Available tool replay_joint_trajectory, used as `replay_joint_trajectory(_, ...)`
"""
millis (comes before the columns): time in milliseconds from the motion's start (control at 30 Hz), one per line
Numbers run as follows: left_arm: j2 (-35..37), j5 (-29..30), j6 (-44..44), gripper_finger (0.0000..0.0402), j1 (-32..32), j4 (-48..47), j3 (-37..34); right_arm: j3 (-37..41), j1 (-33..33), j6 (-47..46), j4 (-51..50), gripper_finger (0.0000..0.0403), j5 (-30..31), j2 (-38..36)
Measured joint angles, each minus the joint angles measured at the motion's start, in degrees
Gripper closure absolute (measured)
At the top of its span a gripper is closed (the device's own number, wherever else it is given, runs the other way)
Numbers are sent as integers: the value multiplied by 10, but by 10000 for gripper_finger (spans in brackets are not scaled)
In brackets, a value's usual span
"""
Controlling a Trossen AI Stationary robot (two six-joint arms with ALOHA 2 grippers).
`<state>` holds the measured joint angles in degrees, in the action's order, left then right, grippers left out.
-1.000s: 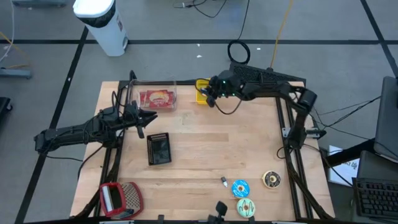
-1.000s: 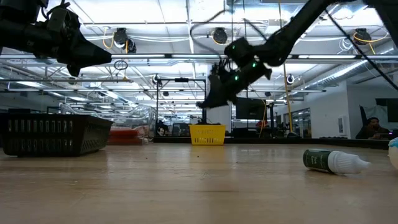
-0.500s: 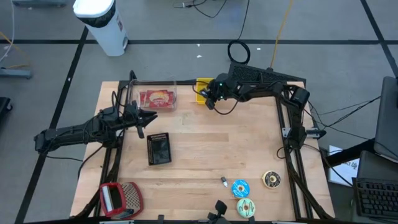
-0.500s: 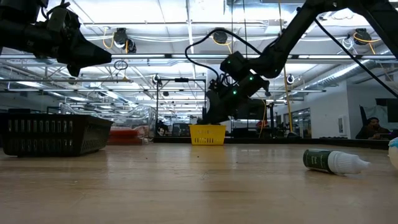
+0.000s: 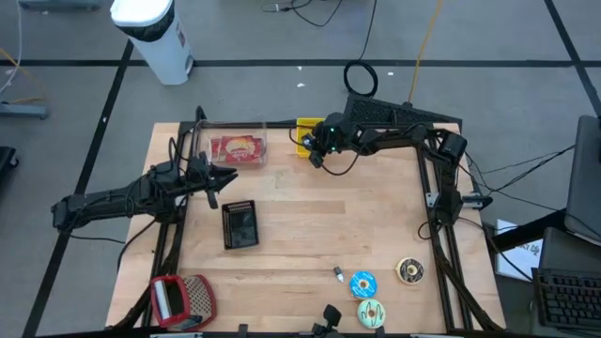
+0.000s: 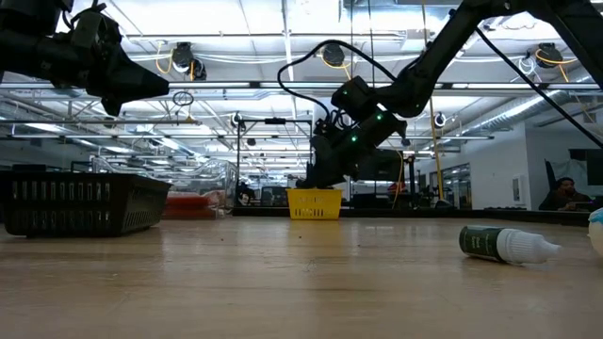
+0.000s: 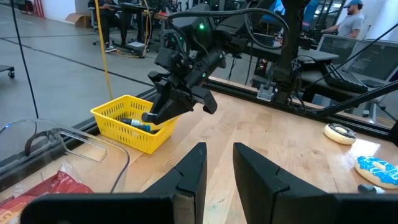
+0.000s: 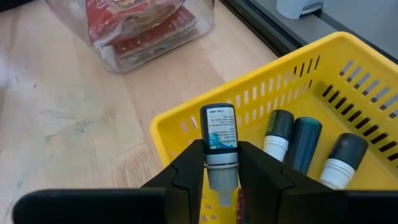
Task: Pick & Place Food Item
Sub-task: Put the brown food coloring bottle into the yellow bin
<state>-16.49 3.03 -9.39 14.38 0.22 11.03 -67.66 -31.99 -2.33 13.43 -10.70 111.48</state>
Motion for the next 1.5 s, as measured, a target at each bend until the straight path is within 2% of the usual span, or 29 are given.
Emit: replay_joint_trajectory(1500, 0, 0, 0, 323, 0, 0, 0, 0, 3, 0, -17, 328, 1, 0)
